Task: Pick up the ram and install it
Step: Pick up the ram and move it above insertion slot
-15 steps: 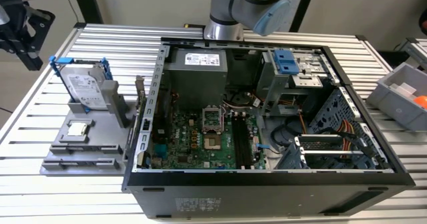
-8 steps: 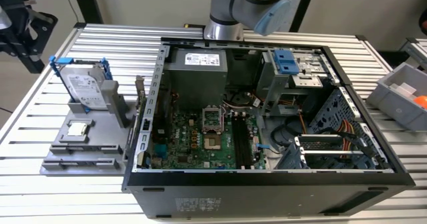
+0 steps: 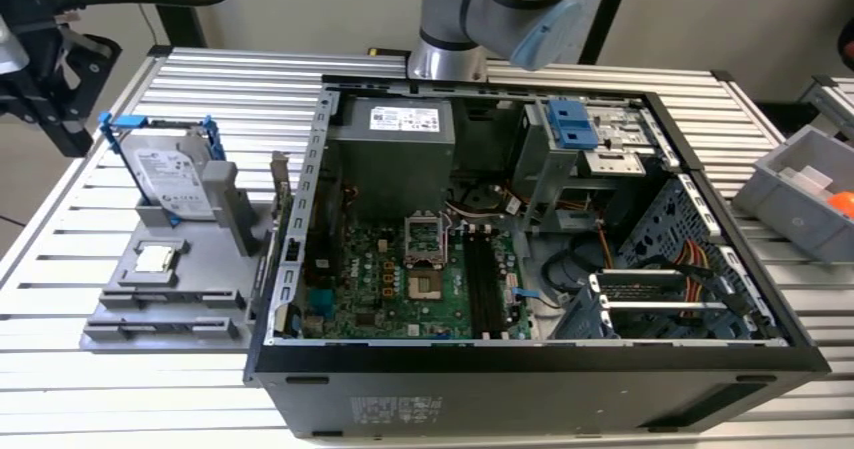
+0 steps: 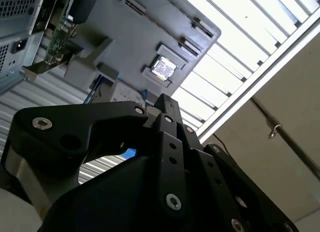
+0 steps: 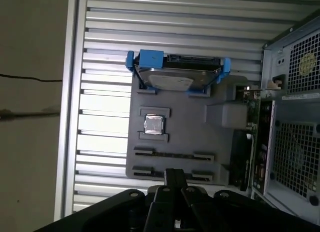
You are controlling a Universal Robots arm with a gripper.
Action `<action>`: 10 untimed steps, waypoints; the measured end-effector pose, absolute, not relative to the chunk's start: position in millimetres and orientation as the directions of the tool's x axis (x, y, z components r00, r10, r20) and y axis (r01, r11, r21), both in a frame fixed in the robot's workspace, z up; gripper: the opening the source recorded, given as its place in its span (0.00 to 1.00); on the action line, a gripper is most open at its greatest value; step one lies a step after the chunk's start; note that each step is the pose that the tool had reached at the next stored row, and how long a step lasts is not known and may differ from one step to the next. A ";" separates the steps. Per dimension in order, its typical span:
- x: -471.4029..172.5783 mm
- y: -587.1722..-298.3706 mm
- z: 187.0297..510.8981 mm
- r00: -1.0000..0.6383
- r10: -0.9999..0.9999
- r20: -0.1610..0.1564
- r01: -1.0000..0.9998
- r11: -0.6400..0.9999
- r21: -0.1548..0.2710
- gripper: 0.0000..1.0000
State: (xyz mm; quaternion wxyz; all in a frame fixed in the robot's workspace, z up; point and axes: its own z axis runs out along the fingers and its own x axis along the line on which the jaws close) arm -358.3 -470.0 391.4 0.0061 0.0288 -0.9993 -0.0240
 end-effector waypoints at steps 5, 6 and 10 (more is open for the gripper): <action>-354.0 -477.2 391.5 -0.998 -0.055 0.012 -0.054 0.997 0.048 0.00; -353.3 -478.6 391.4 -0.998 -0.054 0.012 -0.053 0.997 0.048 0.00; -350.0 -484.4 391.4 -0.999 -0.052 0.013 -0.051 0.998 0.048 0.00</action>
